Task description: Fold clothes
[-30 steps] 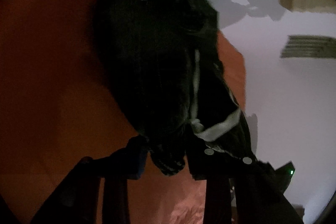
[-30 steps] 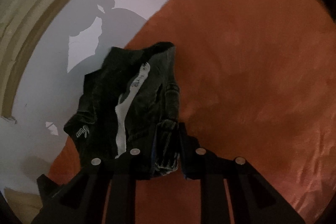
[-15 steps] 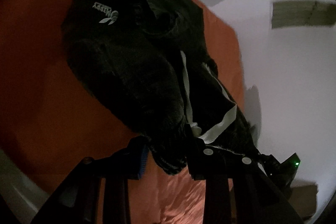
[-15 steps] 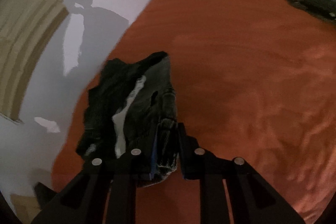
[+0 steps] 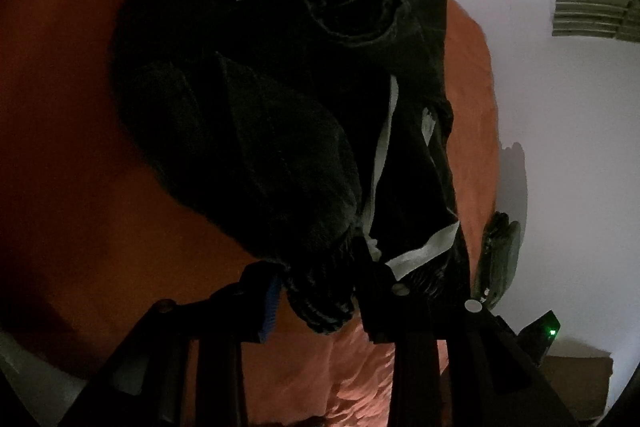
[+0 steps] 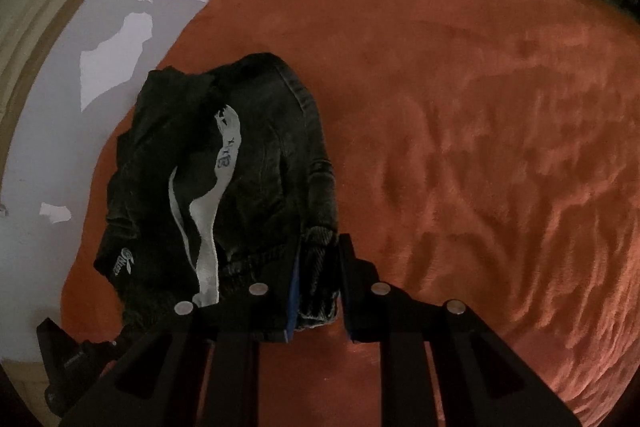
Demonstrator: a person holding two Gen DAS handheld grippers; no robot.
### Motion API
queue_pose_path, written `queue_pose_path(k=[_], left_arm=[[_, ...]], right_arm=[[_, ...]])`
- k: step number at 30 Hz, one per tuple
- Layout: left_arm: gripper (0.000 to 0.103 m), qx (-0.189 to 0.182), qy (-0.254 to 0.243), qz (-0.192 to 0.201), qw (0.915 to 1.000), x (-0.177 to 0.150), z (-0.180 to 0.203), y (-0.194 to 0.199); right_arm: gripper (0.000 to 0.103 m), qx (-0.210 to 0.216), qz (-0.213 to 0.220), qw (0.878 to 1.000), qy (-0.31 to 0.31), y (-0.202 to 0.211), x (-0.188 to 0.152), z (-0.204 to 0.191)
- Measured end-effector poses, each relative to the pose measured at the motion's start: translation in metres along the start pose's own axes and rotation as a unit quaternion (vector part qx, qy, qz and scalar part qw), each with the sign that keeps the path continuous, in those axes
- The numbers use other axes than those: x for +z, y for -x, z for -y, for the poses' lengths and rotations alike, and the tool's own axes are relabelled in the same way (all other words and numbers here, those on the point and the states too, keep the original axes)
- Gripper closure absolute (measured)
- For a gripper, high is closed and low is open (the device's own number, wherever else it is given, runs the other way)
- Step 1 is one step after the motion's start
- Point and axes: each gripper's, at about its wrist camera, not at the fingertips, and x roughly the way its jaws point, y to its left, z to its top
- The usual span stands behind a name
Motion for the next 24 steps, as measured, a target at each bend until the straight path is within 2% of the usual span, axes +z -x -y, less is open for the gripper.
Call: queue_pose_path(k=[6,15,24], left_arm=[[0.062,0.01,-0.012,-0.007,0.9999,-0.006,-0.001,-0.005],[0.057,0.005,0.014,-0.03,0.9994,-0.004,-0.003,-0.025],[0.056,0.007,0.02,-0.034,0.9992,-0.008,-0.008,-0.022]], right_arm=[[0.086,0.002,-0.003,1.0,0.007,-0.001,-0.001,0.002],[0.086,-0.004,-0.008,1.0,0.003,-0.003,-0.003,0.0],[0.085,0.001,-0.012,1.0,0.002,-0.007,-0.003,0.002]])
